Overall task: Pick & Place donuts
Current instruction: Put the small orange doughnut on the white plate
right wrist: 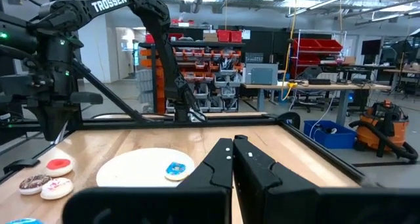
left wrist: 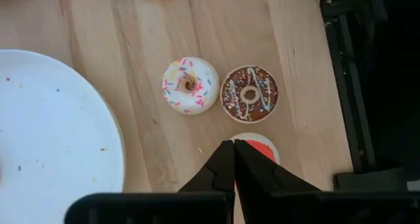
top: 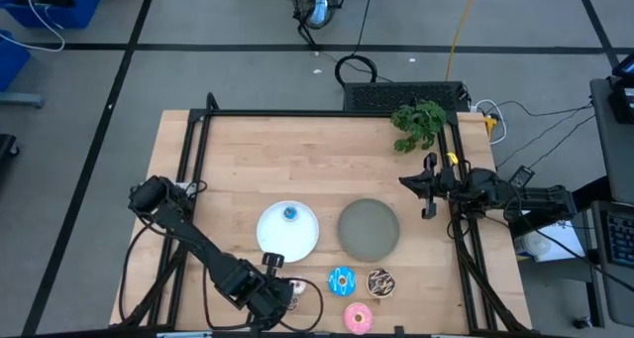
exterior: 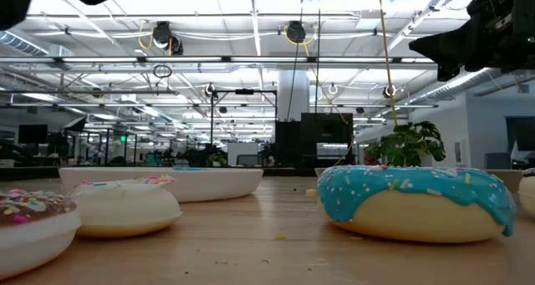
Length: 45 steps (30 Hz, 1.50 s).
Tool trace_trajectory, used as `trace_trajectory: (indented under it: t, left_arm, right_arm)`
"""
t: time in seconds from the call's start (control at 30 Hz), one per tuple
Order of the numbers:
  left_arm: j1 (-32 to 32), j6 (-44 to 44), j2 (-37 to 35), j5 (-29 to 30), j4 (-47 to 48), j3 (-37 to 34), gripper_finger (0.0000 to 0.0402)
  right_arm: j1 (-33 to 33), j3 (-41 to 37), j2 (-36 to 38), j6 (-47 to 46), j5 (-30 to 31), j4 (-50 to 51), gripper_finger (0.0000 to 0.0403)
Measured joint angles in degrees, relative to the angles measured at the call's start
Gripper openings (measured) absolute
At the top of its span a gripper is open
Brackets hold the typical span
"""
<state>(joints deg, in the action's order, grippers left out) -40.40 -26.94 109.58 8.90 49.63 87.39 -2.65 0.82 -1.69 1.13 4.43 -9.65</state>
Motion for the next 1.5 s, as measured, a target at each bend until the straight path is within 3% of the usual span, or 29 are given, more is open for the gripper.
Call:
trace_trajectory:
  t: [0.2,0.43,0.77,0.87,1.5]
  left_arm:
    - [-0.39,0.78,0.0,-1.87,-0.53,0.0,0.0017]
    - [-2.12,-4.36,0.0,-1.27,-1.14,0.0,0.0029]
    - [-3.12,-7.96,0.0,-1.75,-2.09,0.0,0.0176]
    - [-3.7,-7.91,0.0,-1.88,-3.64,0.0,0.0201]
    - [-4.73,-10.92,-0.02,-2.96,-10.95,-8.43,0.017]
  right_arm:
    - [0.0,-0.01,0.0,0.9,0.24,0.0,0.0]
    - [0.02,-0.02,0.02,2.73,0.26,-0.44,0.0]
    - [0.02,0.0,0.02,2.6,0.17,-0.42,0.0]
    - [0.0,-0.02,0.02,2.6,0.09,-0.4,0.0]
    - [0.01,0.0,0.02,1.07,0.0,-0.35,0.0]
